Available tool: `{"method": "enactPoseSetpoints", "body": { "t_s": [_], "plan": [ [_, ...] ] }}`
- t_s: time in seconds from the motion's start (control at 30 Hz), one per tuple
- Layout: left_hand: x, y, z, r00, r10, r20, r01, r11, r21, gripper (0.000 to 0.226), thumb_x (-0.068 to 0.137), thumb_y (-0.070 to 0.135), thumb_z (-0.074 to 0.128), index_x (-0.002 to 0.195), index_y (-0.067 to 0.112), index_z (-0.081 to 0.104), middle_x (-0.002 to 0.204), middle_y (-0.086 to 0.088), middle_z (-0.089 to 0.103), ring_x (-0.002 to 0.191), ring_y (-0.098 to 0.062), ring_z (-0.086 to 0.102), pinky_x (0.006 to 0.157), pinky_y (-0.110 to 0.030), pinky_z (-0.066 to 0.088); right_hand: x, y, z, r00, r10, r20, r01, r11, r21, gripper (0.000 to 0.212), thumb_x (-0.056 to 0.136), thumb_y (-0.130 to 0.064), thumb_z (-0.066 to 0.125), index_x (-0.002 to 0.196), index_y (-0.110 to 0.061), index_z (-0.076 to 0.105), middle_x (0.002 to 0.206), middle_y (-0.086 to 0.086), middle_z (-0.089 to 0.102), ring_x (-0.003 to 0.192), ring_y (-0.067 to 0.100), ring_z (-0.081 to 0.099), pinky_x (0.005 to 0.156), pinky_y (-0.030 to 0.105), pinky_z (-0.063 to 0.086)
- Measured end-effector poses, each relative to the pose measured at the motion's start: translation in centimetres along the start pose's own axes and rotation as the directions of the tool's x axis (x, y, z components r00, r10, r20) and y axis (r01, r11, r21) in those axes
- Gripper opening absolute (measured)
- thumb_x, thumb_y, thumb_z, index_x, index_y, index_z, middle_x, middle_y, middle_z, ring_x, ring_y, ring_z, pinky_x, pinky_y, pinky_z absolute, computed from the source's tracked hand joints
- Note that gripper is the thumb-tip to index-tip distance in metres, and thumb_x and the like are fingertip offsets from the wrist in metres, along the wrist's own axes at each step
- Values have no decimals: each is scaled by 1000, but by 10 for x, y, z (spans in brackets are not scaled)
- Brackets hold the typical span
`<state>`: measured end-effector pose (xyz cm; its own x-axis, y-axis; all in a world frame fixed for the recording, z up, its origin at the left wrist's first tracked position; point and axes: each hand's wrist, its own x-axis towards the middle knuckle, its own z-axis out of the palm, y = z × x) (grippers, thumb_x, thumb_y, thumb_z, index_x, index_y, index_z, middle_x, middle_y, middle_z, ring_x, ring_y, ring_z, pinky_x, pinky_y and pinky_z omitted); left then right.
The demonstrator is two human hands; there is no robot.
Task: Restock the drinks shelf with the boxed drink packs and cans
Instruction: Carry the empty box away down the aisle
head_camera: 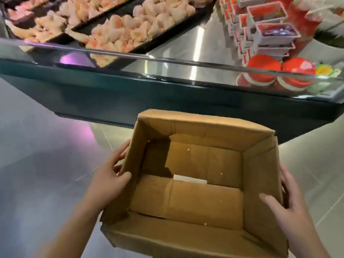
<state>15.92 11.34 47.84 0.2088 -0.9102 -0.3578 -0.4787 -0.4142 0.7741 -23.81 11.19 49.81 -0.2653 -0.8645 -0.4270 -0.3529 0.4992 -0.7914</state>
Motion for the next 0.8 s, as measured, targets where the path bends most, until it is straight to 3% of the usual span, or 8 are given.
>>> {"method": "enactPoseSetpoints", "body": {
  "t_s": [0.1, 0.2, 0.3, 0.37, 0.5, 0.57, 0.73, 0.8],
  "plan": [
    [41, -47, 34, 999, -52, 7, 52, 999, 5, 81, 92, 10, 64, 142, 65, 32, 130, 30, 52, 114, -9, 59, 94, -40, 57, 46, 44, 36, 999, 33, 30, -33, 999, 4, 77, 95, -19, 69, 134, -75, 34, 153, -18, 42, 129, 16, 47, 107, 58, 47],
    [83, -99, 71, 995, -100, 7, 100, 995, -29, 84, 90, -1, 62, 141, 62, 38, 118, 39, 53, 105, -1, 63, 78, -21, 57, 91, 95, 71, 997, 56, 43, -56, 998, -22, 79, 95, -23, 70, 148, -65, 29, 151, -24, 39, 129, 13, 43, 106, 58, 46],
    [120, -159, 115, 992, -122, 23, 123, 991, -60, 89, 88, -6, 65, 142, 60, 39, 128, 21, 57, 114, -14, 63, 84, -35, 59, 138, 155, 107, 997, 64, 52, -64, 998, -4, 79, 92, -29, 71, 147, -66, 27, 130, -40, 42, 118, 4, 45, 90, 43, 52],
    [143, -202, 147, 989, -143, 23, 144, 987, -76, 92, 87, -6, 67, 138, 65, 41, 134, 13, 58, 116, -19, 63, 88, -48, 59, 168, 198, 130, 996, 75, 51, -75, 997, 3, 80, 93, -29, 72, 147, -67, 26, 131, -36, 41, 119, 7, 44, 79, 35, 50],
    [185, -277, 202, 991, -134, 28, 136, 987, -91, 91, 88, -7, 67, 137, 65, 42, 135, 10, 59, 112, -16, 66, 83, -47, 61, 221, 284, 174, 998, 55, 30, -55, 998, 2, 85, 94, -22, 72, 151, -64, 25, 142, -26, 39, 122, 10, 46, 85, 34, 54],
    [208, -311, 226, 993, -113, 40, 117, 987, -109, 89, 88, -7, 66, 139, 62, 43, 134, 7, 60, 111, -17, 68, 82, -48, 62, 249, 324, 195, 999, 38, 21, -39, 999, 17, 87, 94, -15, 73, 148, -66, 28, 148, -20, 45, 125, 14, 51, 94, 40, 56],
    [265, -371, 281, 998, -57, 32, 61, 988, -142, 87, 88, -7, 67, 141, 57, 43, 127, 15, 60, 98, -6, 71, 71, -28, 61, 311, 401, 236, 999, -42, -21, 44, 992, 122, 89, 91, -1, 72, 150, -56, 37, 146, -15, 55, 126, 10, 60, 101, 32, 56],
    [284, -386, 296, 999, -34, 25, 38, 988, -151, 86, 88, -4, 69, 141, 58, 43, 126, 14, 60, 99, -9, 71, 74, -31, 62, 330, 419, 246, 998, -67, -16, 68, 989, 129, 89, 90, -4, 74, 149, -59, 36, 147, -15, 55, 127, 10, 60, 106, 42, 52]
  ]
}}
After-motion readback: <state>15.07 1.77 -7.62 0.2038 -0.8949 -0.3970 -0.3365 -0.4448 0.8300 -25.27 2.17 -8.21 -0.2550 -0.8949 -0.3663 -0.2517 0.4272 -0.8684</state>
